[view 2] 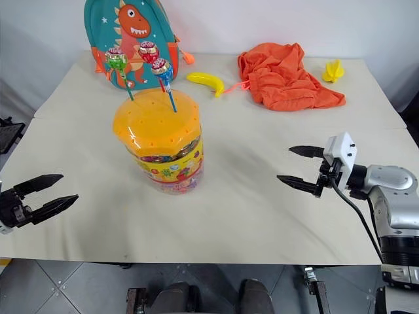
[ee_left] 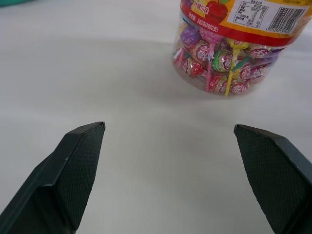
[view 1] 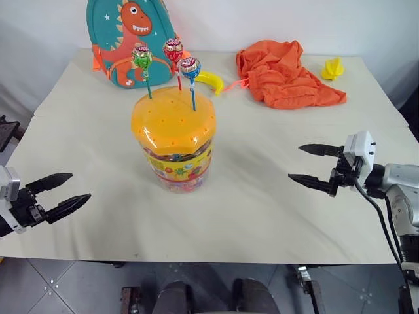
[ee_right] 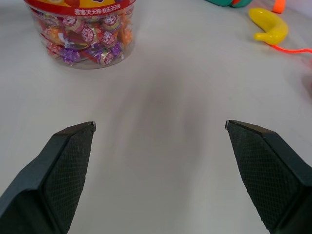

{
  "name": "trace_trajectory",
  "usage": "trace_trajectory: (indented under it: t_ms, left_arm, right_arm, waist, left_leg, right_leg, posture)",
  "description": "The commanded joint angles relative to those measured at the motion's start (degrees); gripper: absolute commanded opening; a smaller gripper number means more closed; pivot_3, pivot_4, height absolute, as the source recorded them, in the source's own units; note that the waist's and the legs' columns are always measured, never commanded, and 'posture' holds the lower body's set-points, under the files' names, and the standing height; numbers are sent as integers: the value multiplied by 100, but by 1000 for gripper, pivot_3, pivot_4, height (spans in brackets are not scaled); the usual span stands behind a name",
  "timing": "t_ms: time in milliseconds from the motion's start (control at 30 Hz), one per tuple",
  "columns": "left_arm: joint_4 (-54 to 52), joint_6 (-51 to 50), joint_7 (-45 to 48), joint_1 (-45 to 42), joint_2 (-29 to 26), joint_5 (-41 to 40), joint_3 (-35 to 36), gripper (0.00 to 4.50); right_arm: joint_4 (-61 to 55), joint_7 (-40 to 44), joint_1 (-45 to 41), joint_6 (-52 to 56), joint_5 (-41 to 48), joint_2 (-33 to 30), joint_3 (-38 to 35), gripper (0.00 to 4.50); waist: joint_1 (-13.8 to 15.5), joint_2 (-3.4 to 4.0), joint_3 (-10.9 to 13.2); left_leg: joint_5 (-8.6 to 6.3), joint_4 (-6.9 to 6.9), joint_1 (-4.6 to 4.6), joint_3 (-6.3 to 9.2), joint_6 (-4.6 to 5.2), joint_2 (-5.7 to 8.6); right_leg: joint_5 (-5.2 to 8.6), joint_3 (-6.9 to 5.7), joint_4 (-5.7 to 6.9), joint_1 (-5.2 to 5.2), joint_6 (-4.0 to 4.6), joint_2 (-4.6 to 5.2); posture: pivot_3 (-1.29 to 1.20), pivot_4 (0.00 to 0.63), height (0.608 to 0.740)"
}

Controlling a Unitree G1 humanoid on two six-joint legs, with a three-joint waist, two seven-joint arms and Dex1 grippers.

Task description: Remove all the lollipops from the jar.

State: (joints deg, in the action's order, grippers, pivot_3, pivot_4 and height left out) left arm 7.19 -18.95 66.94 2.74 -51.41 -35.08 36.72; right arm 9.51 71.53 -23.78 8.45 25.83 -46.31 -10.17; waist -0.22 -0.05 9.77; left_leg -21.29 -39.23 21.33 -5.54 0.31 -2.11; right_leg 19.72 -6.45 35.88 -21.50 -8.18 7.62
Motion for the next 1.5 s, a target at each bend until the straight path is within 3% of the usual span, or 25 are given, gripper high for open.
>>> trace_trajectory:
  t_ms: [33, 133, 433, 567, 700, 933, 1267, 1367, 1500]
  left_arm:
    - [-376, -233, -2, 98, -123, -222, 210, 4500]
    - [-585, -819, -152, 187, -249, -380, 269, 4500]
    - [-765, -665, -604, -465, -559, -172, 372, 4500]
    - [-660, -485, -324, -1321, -857, -379, 151, 4500]
    - [-604, -459, -148, -2718, -876, -486, -605, 4500]
    - [538, -123, 272, -5130, -90, -119, -2034, 4500]
    - [2019, 233, 1285, -6372, 813, 412, -2990, 4500]
    - [2344, 401, 1365, -6607, 975, 550, -3045, 3962]
    - [2423, 318, 1666, -6805, 933, 603, -3088, 2799]
  right_arm:
    - [-11, 64, -102, -99, 50, -57, -106, 4478]
    - [-40, 102, -147, -26, 117, -81, -129, 4478]
    - [-157, 398, -278, 164, 291, -251, -223, 4478]
    - [-406, 425, -386, 353, 491, -412, -362, 4478]
    - [-956, 211, -564, 729, 827, -473, -476, 4478]
    - [-1545, -101, -870, 1520, 1305, -479, -479, 4478]
    - [-2594, -891, -894, 2329, 2287, -248, -801, 4478]
    - [-2713, -1126, -826, 2372, 2381, -222, -930, 4500]
    - [-2790, -1248, -595, 2280, 2311, -270, -1094, 4500]
  waist:
    - [0, 0, 0]
    - [-6, 0, 0]
    - [-3, -1, 1]
    - [18, -4, 3]
    - [22, -5, 4]
    - [11, -6, 4]
    - [-4, -18, 12]
    - [17, -20, 13]
    - [24, -24, 15]
  left_leg:
    - [0, 0, 0, 0, 0, 0]
    - [0, 0, 0, 0, 0, 0]
    - [0, -4, -1, 2, 0, -2]
    - [0, -4, -1, 1, 0, 0]
    - [0, -15, 2, 6, 0, 3]
    - [-2, -38, 7, 10, 3, 5]
    - [-6, -78, 12, 19, 11, 5]
    - [-9, -77, 17, 20, 16, 6]
    - [-11, -80, 21, 24, 20, 9]
  right_leg:
    - [0, 0, 0, 0, 0, 0]
    - [0, 0, 0, 0, 0, 1]
    - [0, 0, 5, 0, 0, -1]
    - [0, 0, 7, 0, 0, 0]
    - [0, -3, 11, 2, 0, 2]
    - [0, -12, 30, 0, 0, 0]
    - [0, -42, 63, -10, 1, 9]
    - [0, -43, 63, -9, 1, 10]
    - [0, -44, 67, -7, 1, 15]
  posture:
    - [0, 150, 740]
    - [0, 150, 740]
    - [0, 150, 740]
    - [0, 150, 740]
    - [0, 150, 740]
    - [0, 150, 740]
    - [0, 150, 740]
    - [0, 150, 740]
    - [0, 150, 740]
